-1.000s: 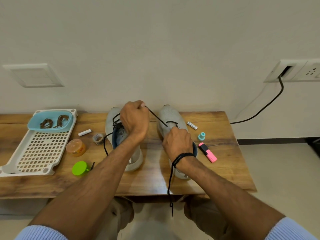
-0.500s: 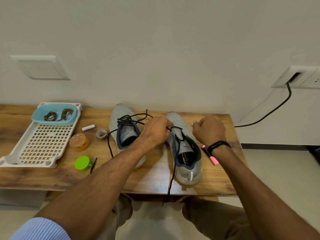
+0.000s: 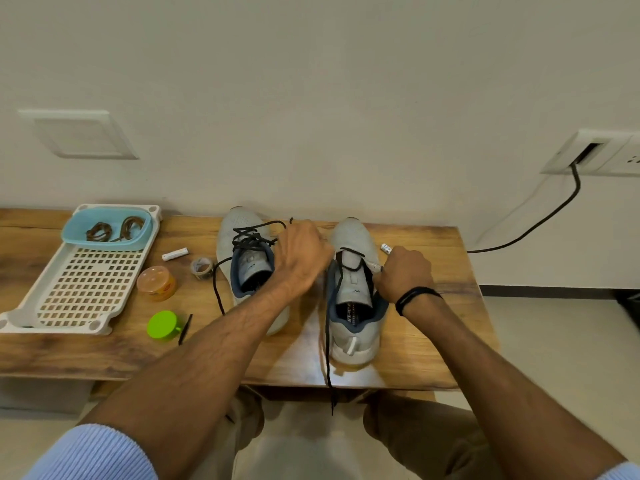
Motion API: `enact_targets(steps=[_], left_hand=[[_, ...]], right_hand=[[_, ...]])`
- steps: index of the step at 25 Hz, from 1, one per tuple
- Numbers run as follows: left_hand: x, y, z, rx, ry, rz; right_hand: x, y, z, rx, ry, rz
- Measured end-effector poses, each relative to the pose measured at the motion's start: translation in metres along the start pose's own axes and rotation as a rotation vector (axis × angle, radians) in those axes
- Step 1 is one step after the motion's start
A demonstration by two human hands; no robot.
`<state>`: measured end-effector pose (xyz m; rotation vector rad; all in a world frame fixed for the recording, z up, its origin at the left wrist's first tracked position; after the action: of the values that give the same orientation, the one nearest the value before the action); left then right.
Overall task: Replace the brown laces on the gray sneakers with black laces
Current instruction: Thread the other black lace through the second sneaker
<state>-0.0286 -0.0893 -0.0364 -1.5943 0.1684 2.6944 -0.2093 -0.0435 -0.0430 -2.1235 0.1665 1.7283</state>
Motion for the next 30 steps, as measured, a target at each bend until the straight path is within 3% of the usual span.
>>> enact_targets(steps=[3,6,13,17,19,22,30], left_hand=[[-0.025,0.001,-0.017,-0.119,-0.073,0.133],[-0.034,0.000,-0.018,-0.122,-0.044,0.158],[-0.009,0.002,-0.004,0.050,0.239,-0.114],[0.002,0.000,0.013,0.086,0.017,-0.125],[0.017,-0.003,0.016,0.010,-0.136,-0.250],[0.035,-0.010,0.020,-0.012,-0.153,-0.417],[0.023,-0.004,0.028,0.129,-0.015,-0.309]], right_hand=[[-0.002,0.000,-0.002,-0.022,-0.027,0.003],[-0.003,0.000,-0.001,-0.020,-0.027,0.013],[-0.006,-0.002,0.004,-0.018,-0.004,0.056],[-0.018,-0.009,-0.016,-0.103,0.086,0.191],[-0.006,-0.010,-0.025,-0.114,0.161,0.069],[0.013,-0.009,-0.029,-0.118,0.183,-0.101],[0.015,-0.017,-0.039,-0.123,0.250,-0.198]])
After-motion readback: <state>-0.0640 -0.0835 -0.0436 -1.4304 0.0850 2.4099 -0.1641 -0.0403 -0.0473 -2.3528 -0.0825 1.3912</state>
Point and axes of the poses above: each hand's wrist, its own y-axis towards the middle knuckle, its own x-axis out of the palm, z = x × y, the point moved 8 cm from there along y, towards the middle knuckle, and after that the axes turned 3 degrees about x, right-handed, at the moved point
